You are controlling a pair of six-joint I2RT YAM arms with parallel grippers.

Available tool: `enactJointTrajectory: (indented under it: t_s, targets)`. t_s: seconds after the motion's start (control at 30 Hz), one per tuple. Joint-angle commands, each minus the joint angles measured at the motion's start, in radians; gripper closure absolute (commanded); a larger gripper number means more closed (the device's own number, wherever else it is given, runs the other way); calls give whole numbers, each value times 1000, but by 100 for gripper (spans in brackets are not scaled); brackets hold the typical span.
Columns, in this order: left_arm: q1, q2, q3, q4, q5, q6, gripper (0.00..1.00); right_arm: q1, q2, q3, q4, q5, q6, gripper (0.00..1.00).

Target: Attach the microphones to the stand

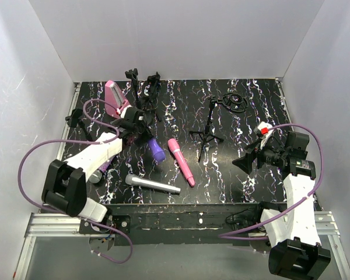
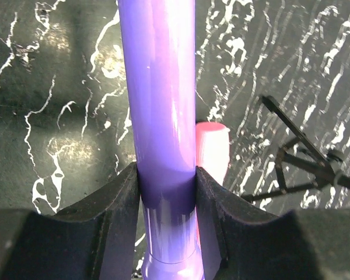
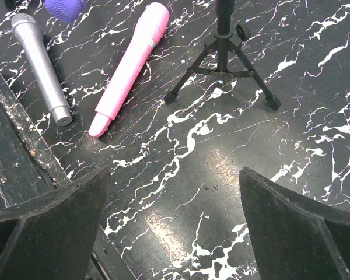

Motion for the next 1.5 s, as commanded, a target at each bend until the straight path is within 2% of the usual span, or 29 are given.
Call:
enactJointTrajectory:
  t_s: [0.0, 0.23, 0.43, 0.63, 0.9, 1.13, 1.23, 1.4, 1.47]
  targets:
    - [1, -121, -43, 46, 120, 60, 96, -2, -16, 8, 4, -23, -17, 2]
    - [1, -308, -151, 143, 374, 249, 100, -4, -22, 8, -11, -52, -32, 2]
    - [1, -396, -217, 192, 558, 306, 100, -4, -22, 7, -16, -61, -41, 2]
    - [-1, -418, -202, 170, 644, 375, 100, -4, -30, 4, -41, -97, -79, 2]
    - [1, -430, -208, 137, 717, 385, 100, -4, -33, 7, -82, -132, -127, 2]
    - [1, -430, -130, -56, 799, 445, 100, -4, -27, 16, -146, -178, -207, 2]
    - [1, -418, -111, -135, 864, 445, 100, -2, -19, 37, -220, -196, -277, 2]
    - [-6, -396, -111, -231, 975, 441, 100, 4, 7, 123, -496, -172, -645, 2]
    - [-24, -393, -120, -235, 1007, 436, 100, 13, 17, 151, -548, -118, -714, 2]
